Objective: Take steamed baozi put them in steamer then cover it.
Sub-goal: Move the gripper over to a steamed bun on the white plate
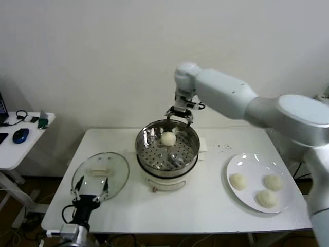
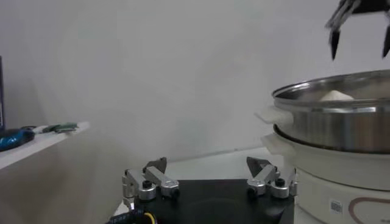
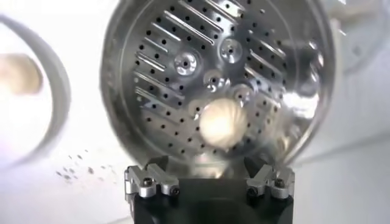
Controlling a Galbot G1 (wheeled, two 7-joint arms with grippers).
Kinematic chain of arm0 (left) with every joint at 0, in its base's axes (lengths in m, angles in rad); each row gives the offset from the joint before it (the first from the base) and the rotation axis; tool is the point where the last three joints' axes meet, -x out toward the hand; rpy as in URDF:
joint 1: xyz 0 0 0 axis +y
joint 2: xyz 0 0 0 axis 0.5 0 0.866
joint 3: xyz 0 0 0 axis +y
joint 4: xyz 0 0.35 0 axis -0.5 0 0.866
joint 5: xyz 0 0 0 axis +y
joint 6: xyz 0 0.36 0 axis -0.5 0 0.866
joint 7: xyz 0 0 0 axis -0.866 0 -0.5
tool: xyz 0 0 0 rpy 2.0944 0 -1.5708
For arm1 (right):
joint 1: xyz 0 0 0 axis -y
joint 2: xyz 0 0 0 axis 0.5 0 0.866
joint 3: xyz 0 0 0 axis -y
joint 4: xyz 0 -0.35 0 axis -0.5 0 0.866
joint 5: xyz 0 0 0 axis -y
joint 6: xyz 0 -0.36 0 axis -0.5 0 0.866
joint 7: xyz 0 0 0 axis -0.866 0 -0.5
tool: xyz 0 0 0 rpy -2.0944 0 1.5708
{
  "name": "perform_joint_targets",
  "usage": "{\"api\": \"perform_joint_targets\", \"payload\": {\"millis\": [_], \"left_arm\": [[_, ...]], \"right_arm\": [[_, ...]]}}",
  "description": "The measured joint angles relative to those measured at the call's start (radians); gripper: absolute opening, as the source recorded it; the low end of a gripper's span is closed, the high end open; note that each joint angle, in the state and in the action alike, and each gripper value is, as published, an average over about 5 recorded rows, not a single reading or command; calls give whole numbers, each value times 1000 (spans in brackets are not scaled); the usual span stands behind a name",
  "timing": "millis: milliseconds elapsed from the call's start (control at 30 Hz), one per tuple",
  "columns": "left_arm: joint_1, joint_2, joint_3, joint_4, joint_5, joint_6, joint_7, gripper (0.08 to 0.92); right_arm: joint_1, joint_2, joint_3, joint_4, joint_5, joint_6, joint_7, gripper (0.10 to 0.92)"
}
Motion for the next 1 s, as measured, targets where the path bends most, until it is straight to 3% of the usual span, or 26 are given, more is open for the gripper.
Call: {"api": "perform_joint_targets", "payload": {"millis": [200,433,700,1000], "left_arm": [[-3,-4,13,-7,-3,5,0,823],[-19,-13,18,-18,0,19,2,823],[-25,-13,15,-20,2,28,2,823],[-26,-15,9,-19,7,38,2,823]], "right_arm": [[101,-191,-146,134,220,-222,34,823],[135,-414,-248,271,359,-468,70,823],[9,-596,-212,355,370,-646,89,823],[-246,-662,-41,353,296,-726,116,823]]}}
